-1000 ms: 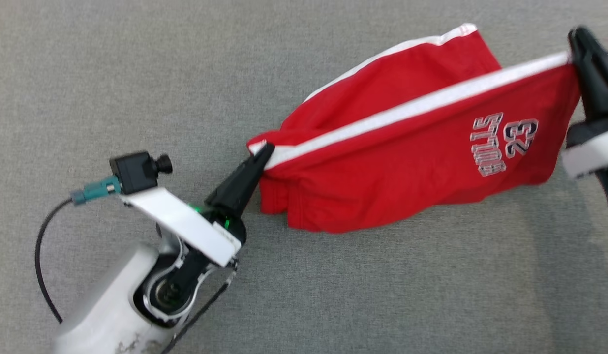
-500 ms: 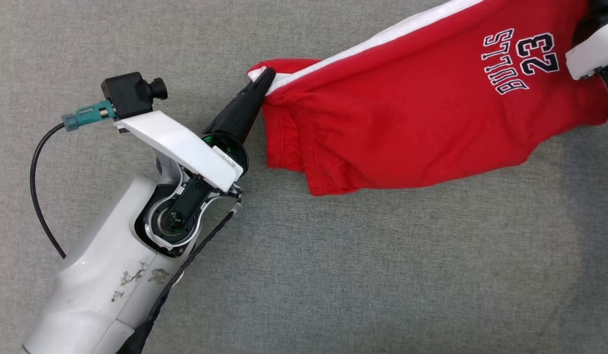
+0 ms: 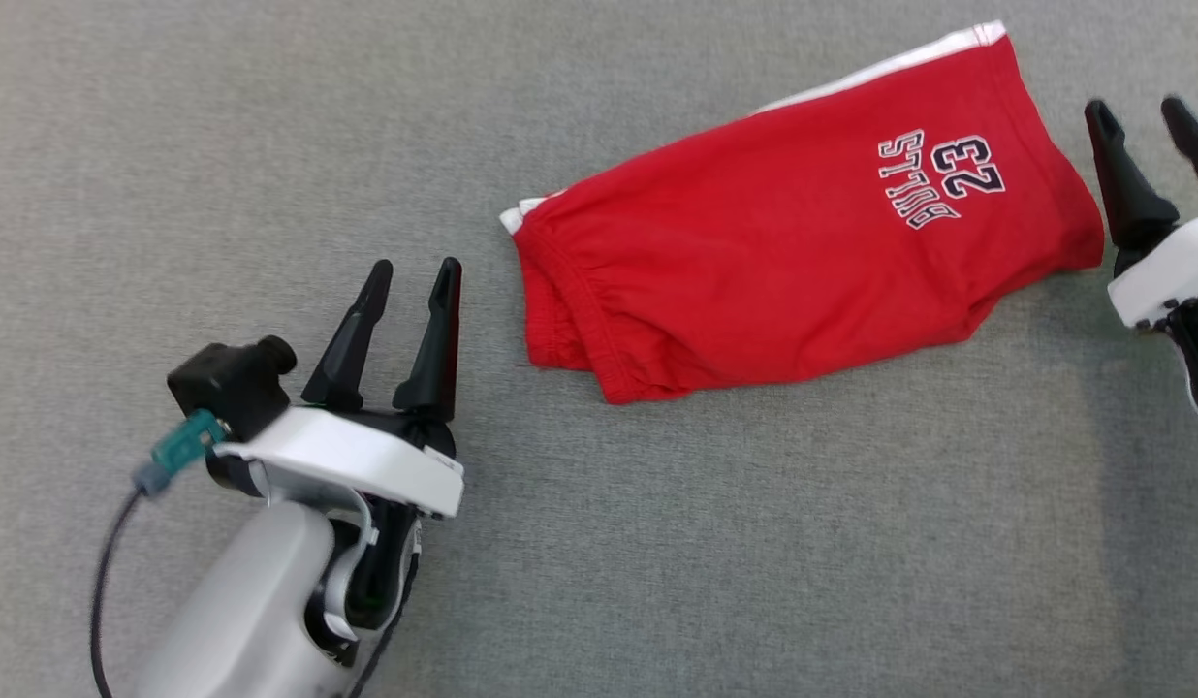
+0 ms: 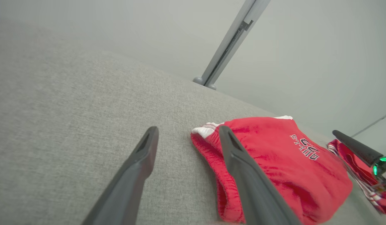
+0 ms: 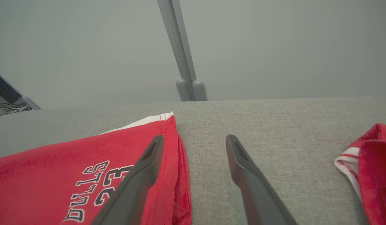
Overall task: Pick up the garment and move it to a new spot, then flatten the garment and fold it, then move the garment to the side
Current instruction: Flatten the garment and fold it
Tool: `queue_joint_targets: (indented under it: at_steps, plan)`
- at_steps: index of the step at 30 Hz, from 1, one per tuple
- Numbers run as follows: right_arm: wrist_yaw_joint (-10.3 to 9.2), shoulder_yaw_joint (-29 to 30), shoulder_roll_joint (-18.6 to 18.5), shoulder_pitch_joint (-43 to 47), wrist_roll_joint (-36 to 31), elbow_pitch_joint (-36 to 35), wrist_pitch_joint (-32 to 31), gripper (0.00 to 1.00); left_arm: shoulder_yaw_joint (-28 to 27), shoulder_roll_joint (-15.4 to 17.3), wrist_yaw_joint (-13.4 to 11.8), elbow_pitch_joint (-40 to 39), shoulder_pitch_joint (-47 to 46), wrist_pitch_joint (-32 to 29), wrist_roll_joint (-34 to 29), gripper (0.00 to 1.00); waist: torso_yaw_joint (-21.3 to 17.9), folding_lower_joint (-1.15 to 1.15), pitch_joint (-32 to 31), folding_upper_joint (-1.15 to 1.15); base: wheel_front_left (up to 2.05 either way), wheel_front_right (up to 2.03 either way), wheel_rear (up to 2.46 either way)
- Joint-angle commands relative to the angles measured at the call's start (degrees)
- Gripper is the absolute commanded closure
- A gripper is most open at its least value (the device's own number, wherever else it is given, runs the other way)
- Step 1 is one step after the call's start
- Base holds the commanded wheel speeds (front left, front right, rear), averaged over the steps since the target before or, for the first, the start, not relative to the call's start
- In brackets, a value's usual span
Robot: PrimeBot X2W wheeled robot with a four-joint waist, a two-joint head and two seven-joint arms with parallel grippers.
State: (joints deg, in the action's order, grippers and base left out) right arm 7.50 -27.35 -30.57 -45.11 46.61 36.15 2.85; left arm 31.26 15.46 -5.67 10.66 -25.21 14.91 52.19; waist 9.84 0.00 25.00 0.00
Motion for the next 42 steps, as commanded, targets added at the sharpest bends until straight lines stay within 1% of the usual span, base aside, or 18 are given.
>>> queue_joint_targets:
  at_steps: [1,3,5,7,9,11,15,18,21,23,24,25,26,27,29,34,39,42]
  plan:
    - [-0.02,-0.1,-0.1,1.2,0.8,-0.1,-0.8,0.00,-1.4,-0.3,-0.7,-1.3,0.7,0.3,-3.5,0.00,1.3,0.00,-1.8,0.00,0.00,0.00,0.00]
    - [-0.03,-0.5,-1.2,2.3,2.4,0.3,-3.1,0.00,-3.7,-2.6,-3.0,-3.8,5.7,0.2,-14.0,0.00,2.7,0.00,-3.1,0.00,0.00,0.00,0.00]
    - [-0.03,-0.8,-2.0,2.9,2.8,1.3,-5.1,0.00,-4.5,-4.4,-4.5,-6.2,9.3,0.2,-23.6,0.00,4.1,0.00,-4.1,0.00,0.00,0.00,0.00]
    - [-0.03,-0.7,-2.9,3.2,2.5,3.4,-6.5,0.00,-4.8,-5.9,-5.6,-7.6,12.1,0.2,-31.2,0.00,5.8,0.00,-4.9,0.00,0.00,0.00,0.00]
    - [-0.03,-1.1,-3.4,3.2,1.7,5.4,-8.1,0.00,-4.3,-7.3,-6.1,-8.1,14.5,0.2,-36.5,0.00,7.4,0.00,-5.3,0.00,0.00,0.00,0.00]
    - [-0.02,-0.8,-3.2,3.0,2.5,7.3,-10.1,0.00,-4.4,-8.6,-6.1,-8.4,16.2,0.2,-39.5,0.00,8.7,0.00,-5.6,0.00,0.00,0.00,0.00]
    - [-0.03,-0.6,-3.8,1.6,2.0,11.3,-13.4,0.00,-4.1,-10.6,-4.8,-8.5,17.0,0.2,-42.6,0.00,11.0,0.00,-5.6,0.00,0.00,0.00,0.00]
    - [-0.03,0.0,-3.8,0.4,1.0,14.9,-14.5,0.00,-4.0,-11.5,-4.0,-8.7,17.5,0.2,-43.6,0.00,12.0,0.00,-5.4,0.00,0.00,0.00,0.00]
    - [-0.04,0.6,-3.8,-1.0,-0.7,18.5,-14.1,0.00,-3.6,-11.9,-3.4,-8.3,17.8,0.2,-44.9,0.00,12.5,0.00,-5.3,0.00,0.00,0.00,0.00]
    - [-0.04,0.5,-2.6,-1.0,-1.2,20.6,-15.3,0.00,-3.7,-12.0,-3.3,-7.9,17.8,0.2,-45.1,0.00,12.6,0.00,-5.4,0.00,0.00,0.00,0.00]
    - [-0.03,0.2,-2.1,-0.8,-1.2,21.0,-16.2,0.23,-3.8,-12.1,-3.3,-7.7,17.8,0.2,-45.4,0.00,12.6,0.00,-5.5,0.00,0.00,0.00,0.00]
    - [-0.02,-0.1,-1.6,-0.5,-1.0,21.4,-16.7,0.71,-3.9,-12.1,-3.4,-7.4,17.9,0.2,-45.7,0.00,12.4,0.00,-5.7,0.00,0.00,0.00,0.00]
    - [-0.02,-0.1,-1.6,-0.5,-1.0,21.4,-16.7,0.71,-3.9,-12.1,-3.4,-7.4,17.9,0.2,-45.7,0.00,12.4,0.00,-5.7,0.00,0.00,0.00,0.00]
    - [-0.02,-0.3,-1.1,-0.2,-0.8,21.3,-17.0,1.00,-4.1,-12.2,-3.5,-7.3,18.1,0.2,-45.8,0.00,12.2,0.00,-5.9,0.00,0.00,0.00,0.00]
    - [-0.02,-0.8,-0.4,0.8,0.0,20.4,-17.2,1.00,-4.4,-12.2,-3.5,-6.9,18.3,0.2,-46.4,0.00,11.4,0.00,-6.4,0.00,0.00,0.00,0.00]
    - [-0.05,-0.7,-1.1,2.2,1.8,17.6,-13.7,1.00,-4.8,-12.3,-3.0,-6.2,18.7,0.2,-47.4,0.00,8.6,0.00,-7.7,0.00,0.00,0.00,0.00]
    - [-0.04,-1.2,-4.4,4.4,2.6,13.9,-11.1,1.00,-5.0,-12.3,-2.3,-5.7,19.2,0.2,-47.9,0.00,5.7,0.00,-8.9,0.00,0.00,0.00,0.00]
    - [-0.04,-1.2,-7.1,5.1,1.4,11.6,-10.2,1.00,-5.5,-12.3,-2.0,-5.6,19.9,0.2,-47.6,0.00,4.1,0.00,-9.2,0.00,0.00,0.00,0.00]
